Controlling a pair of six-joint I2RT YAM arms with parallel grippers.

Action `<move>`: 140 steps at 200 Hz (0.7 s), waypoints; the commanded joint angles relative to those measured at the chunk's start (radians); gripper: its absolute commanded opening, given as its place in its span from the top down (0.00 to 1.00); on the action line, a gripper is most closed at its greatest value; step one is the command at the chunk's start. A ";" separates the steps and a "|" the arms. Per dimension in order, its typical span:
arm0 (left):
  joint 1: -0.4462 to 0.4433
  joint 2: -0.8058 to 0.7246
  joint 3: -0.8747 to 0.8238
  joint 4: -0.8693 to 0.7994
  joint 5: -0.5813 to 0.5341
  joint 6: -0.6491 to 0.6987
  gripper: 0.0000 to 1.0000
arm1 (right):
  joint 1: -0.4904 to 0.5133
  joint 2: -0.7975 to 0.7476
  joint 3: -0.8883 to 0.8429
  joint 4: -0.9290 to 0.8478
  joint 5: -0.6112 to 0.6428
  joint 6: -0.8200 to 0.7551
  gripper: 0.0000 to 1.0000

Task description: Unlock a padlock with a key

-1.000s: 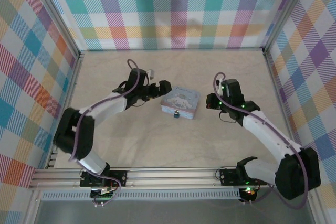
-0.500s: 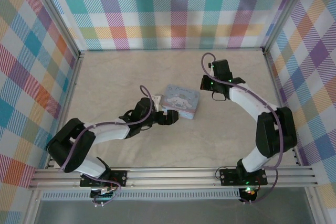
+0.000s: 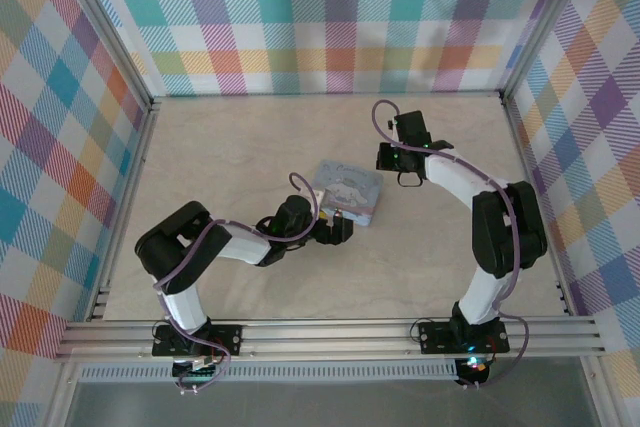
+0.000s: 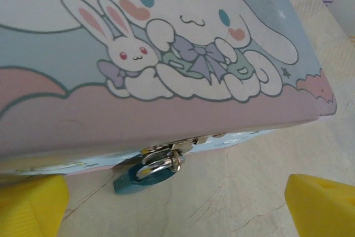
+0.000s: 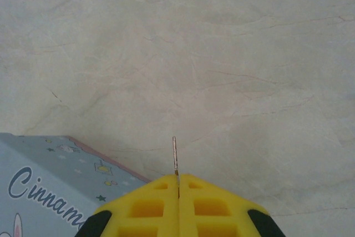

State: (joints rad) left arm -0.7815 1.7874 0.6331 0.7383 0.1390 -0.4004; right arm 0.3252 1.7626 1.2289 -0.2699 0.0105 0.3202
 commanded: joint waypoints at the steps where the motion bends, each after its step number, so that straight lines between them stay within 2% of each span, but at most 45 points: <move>1: -0.023 0.055 0.040 0.102 0.042 0.020 0.01 | -0.007 0.026 0.006 0.026 -0.022 -0.005 1.00; 68: -0.027 0.112 0.076 0.174 0.200 0.020 0.16 | -0.007 0.031 -0.049 0.068 -0.049 0.019 1.00; 102: -0.028 0.127 0.089 0.187 0.229 0.034 0.16 | -0.007 0.029 -0.066 0.085 -0.064 0.034 1.00; 140: -0.028 0.138 0.078 0.239 0.203 0.014 0.19 | -0.007 0.017 -0.078 0.086 -0.061 0.034 1.00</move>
State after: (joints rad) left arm -0.7906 1.9068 0.7029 0.8722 0.3218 -0.3920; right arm 0.3252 1.7859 1.1721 -0.1940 -0.0338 0.3439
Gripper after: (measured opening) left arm 0.825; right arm 0.062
